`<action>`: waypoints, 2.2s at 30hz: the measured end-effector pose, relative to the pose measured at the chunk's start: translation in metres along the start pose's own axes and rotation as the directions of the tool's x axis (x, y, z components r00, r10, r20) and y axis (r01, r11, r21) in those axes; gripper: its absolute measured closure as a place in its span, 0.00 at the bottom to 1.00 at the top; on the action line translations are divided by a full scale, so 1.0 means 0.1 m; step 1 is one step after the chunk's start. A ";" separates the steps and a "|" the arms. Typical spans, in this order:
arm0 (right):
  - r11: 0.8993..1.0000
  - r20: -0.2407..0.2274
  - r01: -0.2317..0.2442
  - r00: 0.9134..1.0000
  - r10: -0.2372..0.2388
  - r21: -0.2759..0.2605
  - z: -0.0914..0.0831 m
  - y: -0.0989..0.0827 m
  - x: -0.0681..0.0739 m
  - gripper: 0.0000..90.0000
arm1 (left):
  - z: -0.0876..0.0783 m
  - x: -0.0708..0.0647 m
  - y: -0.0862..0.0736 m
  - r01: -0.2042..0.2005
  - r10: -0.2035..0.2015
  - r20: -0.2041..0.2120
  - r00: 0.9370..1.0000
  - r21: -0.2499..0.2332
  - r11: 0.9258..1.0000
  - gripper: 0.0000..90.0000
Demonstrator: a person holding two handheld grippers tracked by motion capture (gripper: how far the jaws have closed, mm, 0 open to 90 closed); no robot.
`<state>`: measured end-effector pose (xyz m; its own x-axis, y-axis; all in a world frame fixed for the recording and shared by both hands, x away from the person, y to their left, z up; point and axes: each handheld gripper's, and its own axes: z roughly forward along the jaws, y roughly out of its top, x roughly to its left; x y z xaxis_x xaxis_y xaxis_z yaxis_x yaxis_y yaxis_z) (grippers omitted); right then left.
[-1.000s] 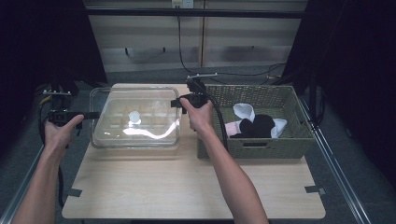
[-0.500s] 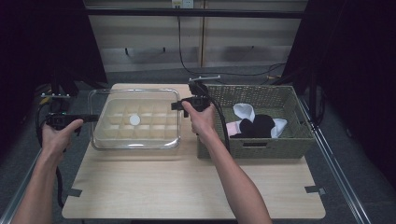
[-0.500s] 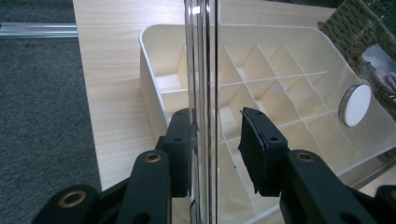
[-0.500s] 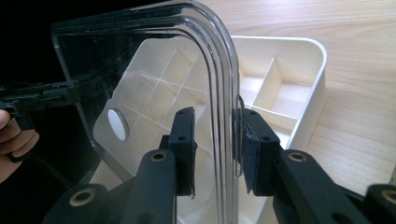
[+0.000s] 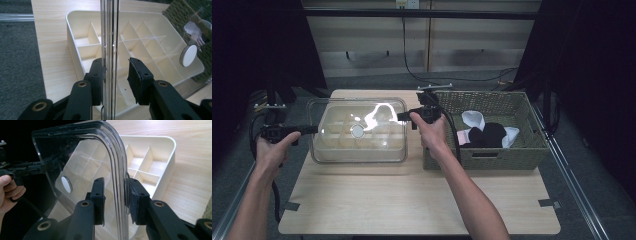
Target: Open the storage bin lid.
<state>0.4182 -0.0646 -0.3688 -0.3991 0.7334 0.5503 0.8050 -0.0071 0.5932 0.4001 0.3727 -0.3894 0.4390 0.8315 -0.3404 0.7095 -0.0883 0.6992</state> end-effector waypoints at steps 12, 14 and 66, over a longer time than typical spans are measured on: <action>1.000 -0.027 -0.003 1.000 0.003 0.007 -0.07 -0.17 0.01 0.77 | -0.07 -0.04 -0.09 -0.022 0.022 0.013 1.000 0.006 1.000 0.73; 1.000 -0.029 -0.001 1.000 0.002 0.012 -0.08 -0.20 0.02 0.77 | -0.09 -0.05 -0.12 -0.029 0.029 0.016 0.999 0.003 1.000 0.73; 0.989 -0.098 -0.004 0.995 0.019 0.151 -0.11 -1.00 0.10 0.77 | -0.48 -0.21 -0.82 -0.048 0.046 0.044 0.998 0.035 0.998 0.78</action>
<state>0.3293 -0.0643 -0.4160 -0.4252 0.6630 0.6162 0.8633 0.0927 0.4960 0.3062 0.3888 -0.4091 0.4950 0.8017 -0.3349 0.7067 -0.1472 0.6921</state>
